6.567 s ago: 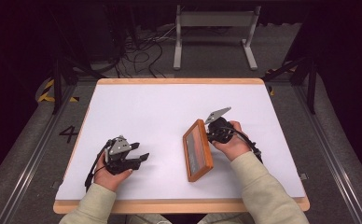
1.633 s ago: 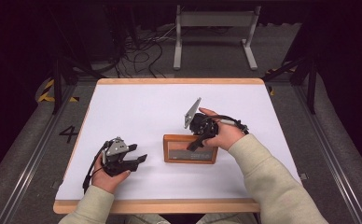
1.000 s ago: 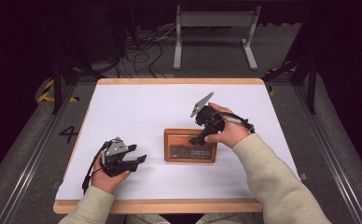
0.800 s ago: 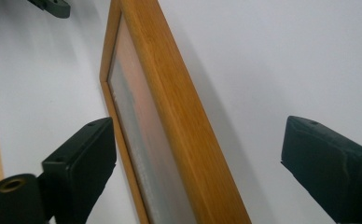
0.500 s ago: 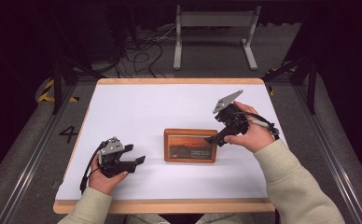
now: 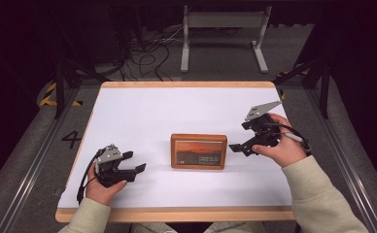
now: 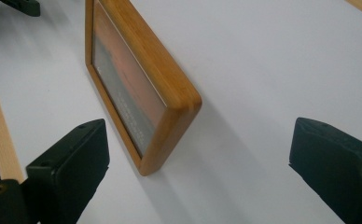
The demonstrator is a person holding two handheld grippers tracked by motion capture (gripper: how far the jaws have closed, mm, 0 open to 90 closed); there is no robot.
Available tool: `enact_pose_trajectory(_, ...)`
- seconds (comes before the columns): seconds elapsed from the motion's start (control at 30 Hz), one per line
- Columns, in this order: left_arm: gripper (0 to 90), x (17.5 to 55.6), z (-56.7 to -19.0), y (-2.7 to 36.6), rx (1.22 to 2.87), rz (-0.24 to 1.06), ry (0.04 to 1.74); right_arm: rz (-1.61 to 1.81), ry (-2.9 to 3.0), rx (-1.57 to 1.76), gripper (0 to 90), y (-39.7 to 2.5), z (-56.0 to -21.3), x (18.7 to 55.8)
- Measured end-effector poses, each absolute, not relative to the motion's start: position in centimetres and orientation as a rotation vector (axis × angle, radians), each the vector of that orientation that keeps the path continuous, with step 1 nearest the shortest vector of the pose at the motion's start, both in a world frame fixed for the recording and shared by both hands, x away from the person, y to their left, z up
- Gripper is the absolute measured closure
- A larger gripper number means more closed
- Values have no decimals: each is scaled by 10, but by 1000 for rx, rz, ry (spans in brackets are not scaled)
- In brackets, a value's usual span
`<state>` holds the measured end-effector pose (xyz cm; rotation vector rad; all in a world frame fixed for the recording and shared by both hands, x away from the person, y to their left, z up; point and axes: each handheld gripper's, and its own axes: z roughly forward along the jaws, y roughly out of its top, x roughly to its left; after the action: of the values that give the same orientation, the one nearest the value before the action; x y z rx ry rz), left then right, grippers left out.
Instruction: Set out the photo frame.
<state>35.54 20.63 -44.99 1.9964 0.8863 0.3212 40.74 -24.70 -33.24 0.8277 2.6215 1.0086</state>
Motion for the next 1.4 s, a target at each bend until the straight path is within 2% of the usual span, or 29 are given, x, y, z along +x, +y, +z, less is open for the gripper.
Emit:
enact_pose_trajectory(0.2, 294, 356, -450, 206, 2007, 346, 876, 1030, 2563, 860, 53, -263, -346, 397)
enact_pose_trajectory(0.77, 301, 357, -452, 206, 2005, 355, 882, 1134, 2439, 990, 41, -300, -418, 372)
enact_pose_trajectory(1.4, 301, 359, -453, 205, 2002, 346, 867, 1087, 2391, 1088, 37, -314, -453, 364)
